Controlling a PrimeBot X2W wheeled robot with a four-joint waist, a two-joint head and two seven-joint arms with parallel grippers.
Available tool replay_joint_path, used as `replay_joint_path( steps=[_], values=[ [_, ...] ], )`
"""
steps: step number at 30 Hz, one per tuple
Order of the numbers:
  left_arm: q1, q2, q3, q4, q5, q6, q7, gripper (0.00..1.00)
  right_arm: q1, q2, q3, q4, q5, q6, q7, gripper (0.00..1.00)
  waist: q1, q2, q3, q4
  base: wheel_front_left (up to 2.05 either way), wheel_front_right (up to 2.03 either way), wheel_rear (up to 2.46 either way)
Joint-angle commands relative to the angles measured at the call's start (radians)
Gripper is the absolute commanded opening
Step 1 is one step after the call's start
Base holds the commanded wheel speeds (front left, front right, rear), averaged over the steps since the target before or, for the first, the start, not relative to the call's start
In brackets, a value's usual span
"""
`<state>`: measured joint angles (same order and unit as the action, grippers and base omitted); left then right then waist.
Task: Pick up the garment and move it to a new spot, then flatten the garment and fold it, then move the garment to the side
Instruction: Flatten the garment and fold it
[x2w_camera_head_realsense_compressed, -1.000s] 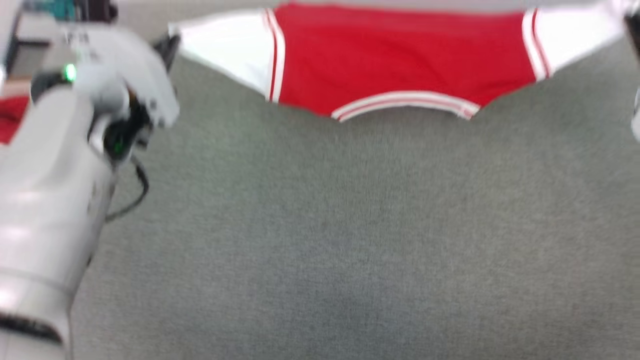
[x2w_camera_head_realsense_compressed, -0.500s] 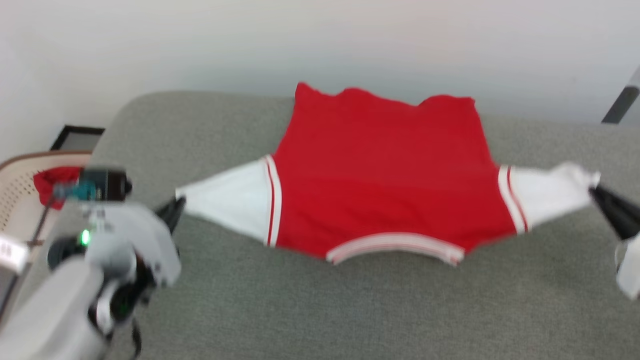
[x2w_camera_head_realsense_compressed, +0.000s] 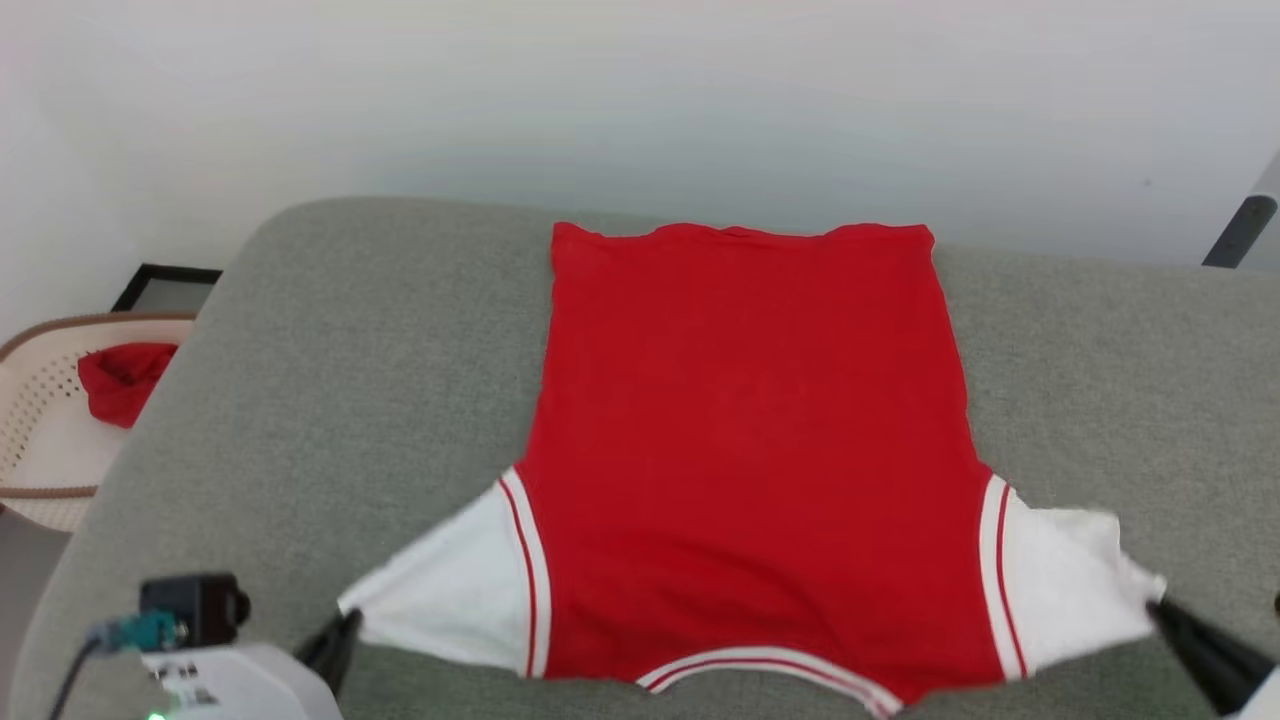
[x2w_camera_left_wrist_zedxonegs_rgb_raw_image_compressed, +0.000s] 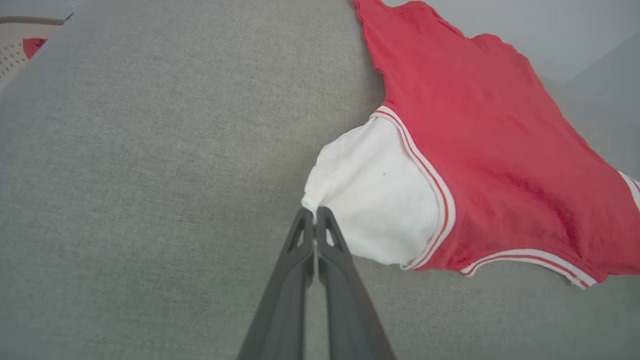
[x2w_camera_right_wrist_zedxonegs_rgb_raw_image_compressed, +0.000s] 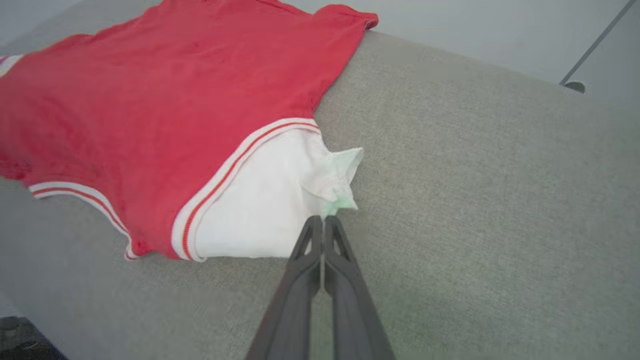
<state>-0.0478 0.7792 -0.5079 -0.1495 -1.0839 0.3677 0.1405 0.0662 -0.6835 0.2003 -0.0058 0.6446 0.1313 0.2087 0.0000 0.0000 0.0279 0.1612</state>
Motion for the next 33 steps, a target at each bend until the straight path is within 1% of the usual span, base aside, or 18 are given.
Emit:
replay_joint_path(
  steps=[1, 6, 8, 11, 16, 23, 25, 26, 33],
  values=[
    [0.018, 0.001, 0.002, -0.012, -0.004, 0.010, -0.008, 0.00, 0.033, 0.015, -0.021, -0.022, -0.019, -0.001, 0.012, 0.00, 0.0000, 0.0000, 0.010, -0.002, 0.00, 0.00, 0.00],
    [0.087, -0.005, 0.008, -0.056, -0.010, 0.049, -0.035, 0.00, 0.161, 0.097, -0.105, -0.135, -0.069, -0.001, 0.077, 0.00, 0.0000, 0.0000, 0.040, -0.006, 0.00, 0.00, 0.00],
    [0.103, -0.010, 0.016, -0.064, -0.015, 0.059, -0.048, 0.00, 0.194, 0.128, -0.127, -0.167, -0.083, -0.001, 0.101, 0.00, 0.0000, 0.0000, 0.053, -0.007, 0.00, 0.00, 0.00],
    [0.120, -0.014, 0.022, -0.069, -0.018, 0.064, -0.063, 0.00, 0.229, 0.157, -0.147, -0.203, -0.094, -0.001, 0.130, 0.00, 0.0000, 0.0000, 0.070, -0.008, 0.00, 0.00, 0.00],
    [0.118, -0.018, 0.029, -0.063, -0.018, 0.060, -0.076, 0.00, 0.249, 0.187, -0.164, -0.238, -0.109, -0.001, 0.151, 0.00, 0.0000, 0.0000, 0.087, -0.010, 0.00, 0.00, 0.00],
    [0.096, -0.022, 0.028, -0.056, -0.005, 0.065, -0.078, 0.00, 0.235, 0.202, -0.166, -0.255, -0.120, -0.001, 0.164, 0.00, 0.0000, 0.0000, 0.101, -0.017, 0.00, 0.00, 0.00],
    [0.088, -0.027, 0.026, -0.057, -0.003, 0.061, -0.082, 0.00, 0.224, 0.200, -0.166, -0.252, -0.132, -0.001, 0.165, 0.77, 0.0000, 0.0000, 0.105, -0.017, 0.00, 0.00, 0.00],
    [0.086, -0.031, 0.026, -0.056, -0.002, 0.059, -0.083, 0.00, 0.217, 0.199, -0.163, -0.250, -0.134, -0.001, 0.166, 1.00, 0.0000, 0.0000, 0.108, -0.017, 0.00, 0.00, 0.00],
    [0.062, -0.049, 0.019, -0.049, 0.017, 0.048, -0.107, 0.00, 0.179, 0.195, -0.171, -0.266, -0.134, -0.001, 0.163, 1.00, 0.0000, 0.0000, 0.136, -0.020, 0.00, 0.00, 0.00]
  ],
)
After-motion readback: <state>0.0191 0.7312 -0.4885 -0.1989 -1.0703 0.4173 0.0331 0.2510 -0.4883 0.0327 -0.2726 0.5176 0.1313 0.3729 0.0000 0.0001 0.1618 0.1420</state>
